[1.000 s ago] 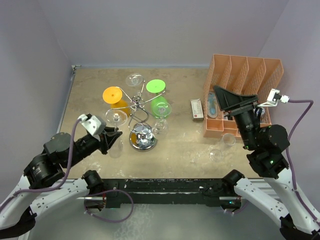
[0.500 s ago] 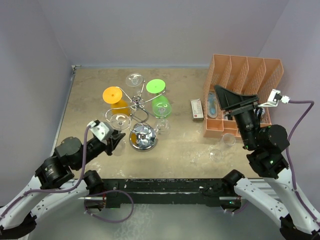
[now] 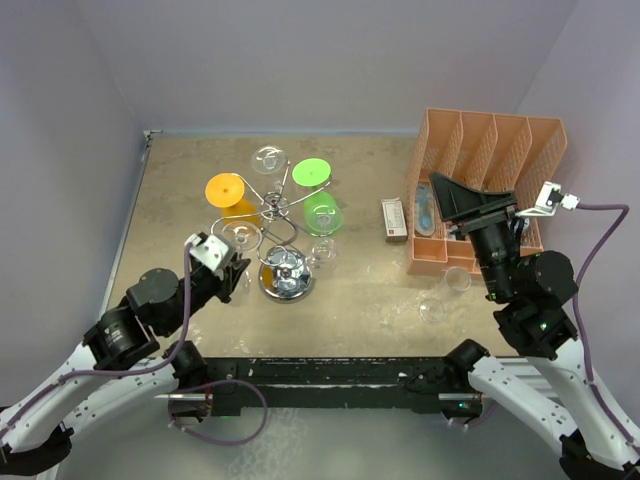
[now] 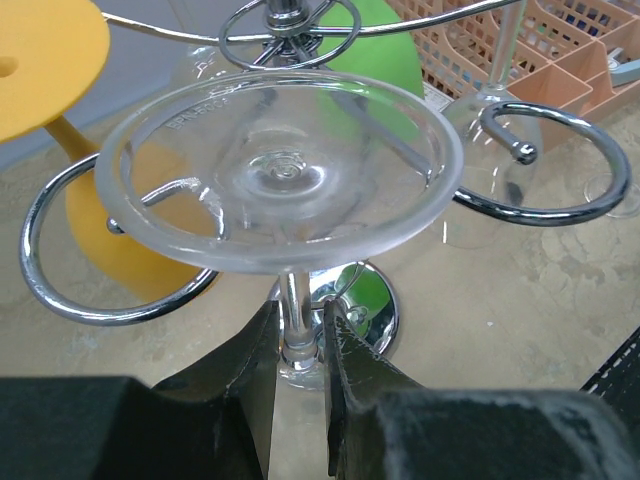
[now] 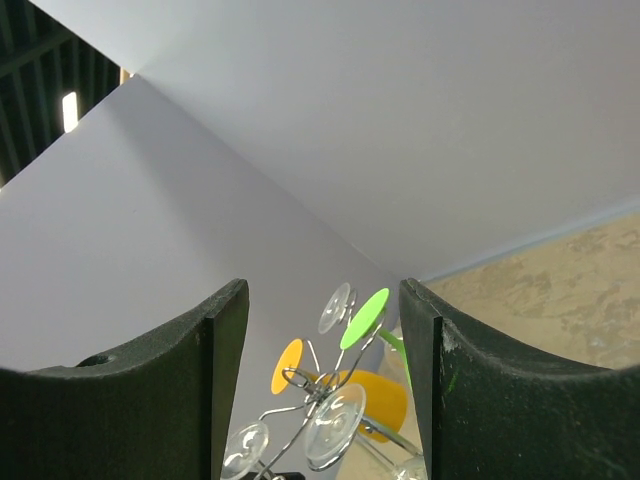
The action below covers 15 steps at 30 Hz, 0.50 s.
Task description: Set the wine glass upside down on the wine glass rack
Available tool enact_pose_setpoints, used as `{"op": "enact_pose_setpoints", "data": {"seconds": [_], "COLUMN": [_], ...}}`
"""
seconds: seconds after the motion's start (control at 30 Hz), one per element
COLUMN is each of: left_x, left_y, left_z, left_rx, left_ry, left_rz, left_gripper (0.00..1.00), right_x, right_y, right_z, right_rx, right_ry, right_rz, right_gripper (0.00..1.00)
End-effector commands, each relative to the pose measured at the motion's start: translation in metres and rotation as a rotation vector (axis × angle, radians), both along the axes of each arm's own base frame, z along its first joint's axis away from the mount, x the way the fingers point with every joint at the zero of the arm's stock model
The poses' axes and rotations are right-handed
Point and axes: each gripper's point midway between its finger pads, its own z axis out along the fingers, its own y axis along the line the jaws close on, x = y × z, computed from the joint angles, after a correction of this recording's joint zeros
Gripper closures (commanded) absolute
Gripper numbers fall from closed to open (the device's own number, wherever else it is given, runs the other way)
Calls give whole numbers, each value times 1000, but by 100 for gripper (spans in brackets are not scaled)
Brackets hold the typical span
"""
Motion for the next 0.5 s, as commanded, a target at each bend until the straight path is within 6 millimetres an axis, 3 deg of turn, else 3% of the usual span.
{"op": "enact_pose_setpoints", "data": {"seconds": [0.0, 0.47], "left_x": [9, 18], "left_y": [7, 3], "left_z": [29, 20], "left_rx": [-107, -109], "left_ry": [-49, -21], "left_rz": [82, 122], "left_gripper": [100, 100], "right_x": [-1, 1], "right_y": [-7, -7], "right_z": [6, 0], "right_rx": [11, 20], "right_ry": [-25, -17], "right_rz": [-33, -32], "right_gripper": [36, 36]}}
